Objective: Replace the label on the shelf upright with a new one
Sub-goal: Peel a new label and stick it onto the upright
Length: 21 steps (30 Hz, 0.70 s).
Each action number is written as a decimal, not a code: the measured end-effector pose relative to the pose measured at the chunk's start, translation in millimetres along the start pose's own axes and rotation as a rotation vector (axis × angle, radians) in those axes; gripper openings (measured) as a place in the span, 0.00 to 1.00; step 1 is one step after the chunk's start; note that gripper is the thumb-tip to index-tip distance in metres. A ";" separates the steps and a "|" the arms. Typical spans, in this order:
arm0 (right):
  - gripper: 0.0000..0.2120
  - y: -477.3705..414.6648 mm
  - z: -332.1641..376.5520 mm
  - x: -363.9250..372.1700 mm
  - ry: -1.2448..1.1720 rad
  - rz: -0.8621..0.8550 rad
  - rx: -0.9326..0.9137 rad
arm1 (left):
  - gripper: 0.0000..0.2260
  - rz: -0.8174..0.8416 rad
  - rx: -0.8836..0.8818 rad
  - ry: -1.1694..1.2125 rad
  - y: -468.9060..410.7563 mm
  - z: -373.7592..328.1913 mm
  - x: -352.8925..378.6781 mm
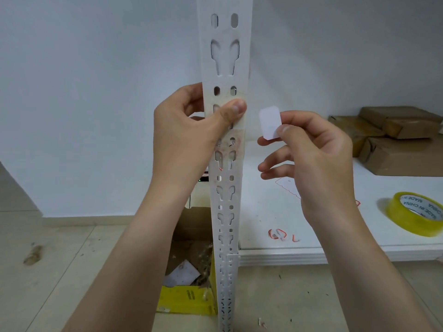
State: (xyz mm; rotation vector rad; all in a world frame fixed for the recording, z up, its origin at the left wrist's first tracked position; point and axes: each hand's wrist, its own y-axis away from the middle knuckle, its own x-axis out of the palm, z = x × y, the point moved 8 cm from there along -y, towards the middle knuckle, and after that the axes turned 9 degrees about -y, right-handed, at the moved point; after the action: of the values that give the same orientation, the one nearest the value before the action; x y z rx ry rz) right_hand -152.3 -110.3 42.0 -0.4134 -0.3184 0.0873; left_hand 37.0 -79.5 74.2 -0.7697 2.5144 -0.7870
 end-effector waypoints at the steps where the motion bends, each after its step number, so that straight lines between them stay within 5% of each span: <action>1: 0.13 0.1 -0.1 -0.4 0.001 -0.003 0.000 | 0.10 0.004 0.022 -0.015 0.0 -3.1 -0.3; 8: 0.10 -2.4 -2.2 -3.7 0.006 -0.015 0.004 | 0.12 0.185 0.098 -0.068 -0.3 -9.6 -2.7; 15: 0.12 1.0 -1.4 -1.6 -0.001 -0.007 0.000 | 0.15 0.034 0.014 -0.070 -1.0 0.4 0.0; 21: 0.11 1.4 -0.5 -3.9 0.008 -0.015 0.004 | 0.08 0.008 0.039 -0.079 -1.2 -6.6 0.5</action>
State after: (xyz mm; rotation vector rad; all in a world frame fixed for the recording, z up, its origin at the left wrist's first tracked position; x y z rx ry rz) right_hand -155.9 -109.8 39.9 -0.4071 -0.3138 0.0720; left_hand 33.7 -78.0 79.9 -0.7623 2.4238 -0.7858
